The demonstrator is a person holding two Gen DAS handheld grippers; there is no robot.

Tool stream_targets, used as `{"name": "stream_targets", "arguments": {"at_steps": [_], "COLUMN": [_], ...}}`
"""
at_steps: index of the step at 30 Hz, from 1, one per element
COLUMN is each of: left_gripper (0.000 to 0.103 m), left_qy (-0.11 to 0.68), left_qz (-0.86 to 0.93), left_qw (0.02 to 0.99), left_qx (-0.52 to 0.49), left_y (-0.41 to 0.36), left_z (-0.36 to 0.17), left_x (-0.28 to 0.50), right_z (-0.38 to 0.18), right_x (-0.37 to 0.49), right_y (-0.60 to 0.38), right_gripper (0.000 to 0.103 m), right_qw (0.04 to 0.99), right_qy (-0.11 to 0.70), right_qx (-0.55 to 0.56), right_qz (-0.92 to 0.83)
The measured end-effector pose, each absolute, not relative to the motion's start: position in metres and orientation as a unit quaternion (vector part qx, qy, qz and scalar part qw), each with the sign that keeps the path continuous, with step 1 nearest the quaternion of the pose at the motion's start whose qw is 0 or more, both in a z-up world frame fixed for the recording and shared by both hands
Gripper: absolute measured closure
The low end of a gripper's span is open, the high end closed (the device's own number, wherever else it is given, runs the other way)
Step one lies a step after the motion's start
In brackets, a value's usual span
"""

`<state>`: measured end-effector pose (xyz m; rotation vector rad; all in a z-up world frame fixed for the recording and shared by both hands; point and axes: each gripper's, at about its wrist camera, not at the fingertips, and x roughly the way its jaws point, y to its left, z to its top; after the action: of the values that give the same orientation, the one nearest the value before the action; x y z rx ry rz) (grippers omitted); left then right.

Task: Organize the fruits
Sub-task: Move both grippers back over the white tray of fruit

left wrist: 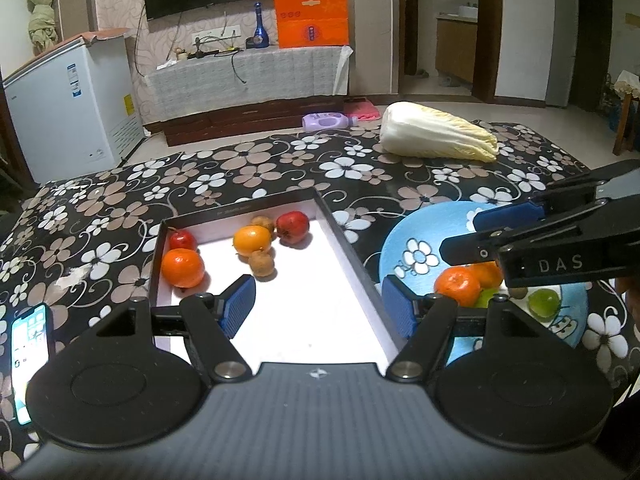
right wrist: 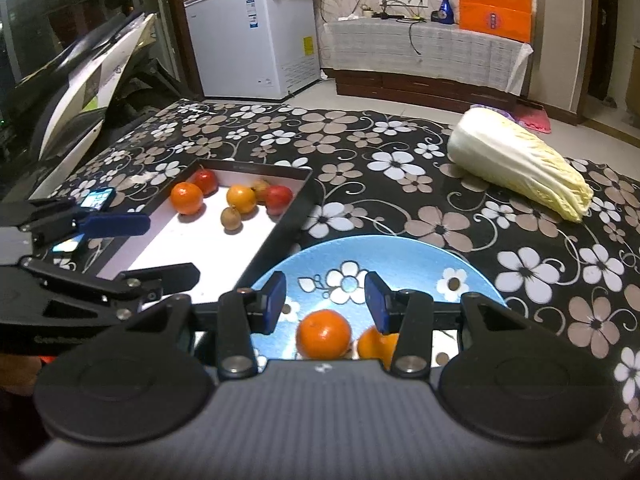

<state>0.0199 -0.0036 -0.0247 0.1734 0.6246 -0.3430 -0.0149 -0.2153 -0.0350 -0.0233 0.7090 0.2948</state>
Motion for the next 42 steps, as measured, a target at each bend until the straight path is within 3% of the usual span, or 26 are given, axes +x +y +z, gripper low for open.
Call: {"name": "stream_targets", "arguments": {"at_steps": [35, 42], "left_gripper": [0.024, 0.024], "left_qy": [0.317, 0.331], "left_qz": [-0.138, -0.115], "left_qw": [0.936, 0.934], "left_qx": [0.067, 0.066], "left_y": [0.044, 0.058], "left_z": [-0.020, -0.023], "left_x": [0.025, 0.030], "right_z": [-0.042, -0.055], "right_x": [0.027, 0.046], "right_y": [-0.150, -0.117], "right_gripper": [0.057, 0.059], "right_qw": [0.925, 0.909], "right_qy": [0.310, 0.340], "right_qx": [-0.012, -0.039], "right_qz": [0.218, 0.239]}}
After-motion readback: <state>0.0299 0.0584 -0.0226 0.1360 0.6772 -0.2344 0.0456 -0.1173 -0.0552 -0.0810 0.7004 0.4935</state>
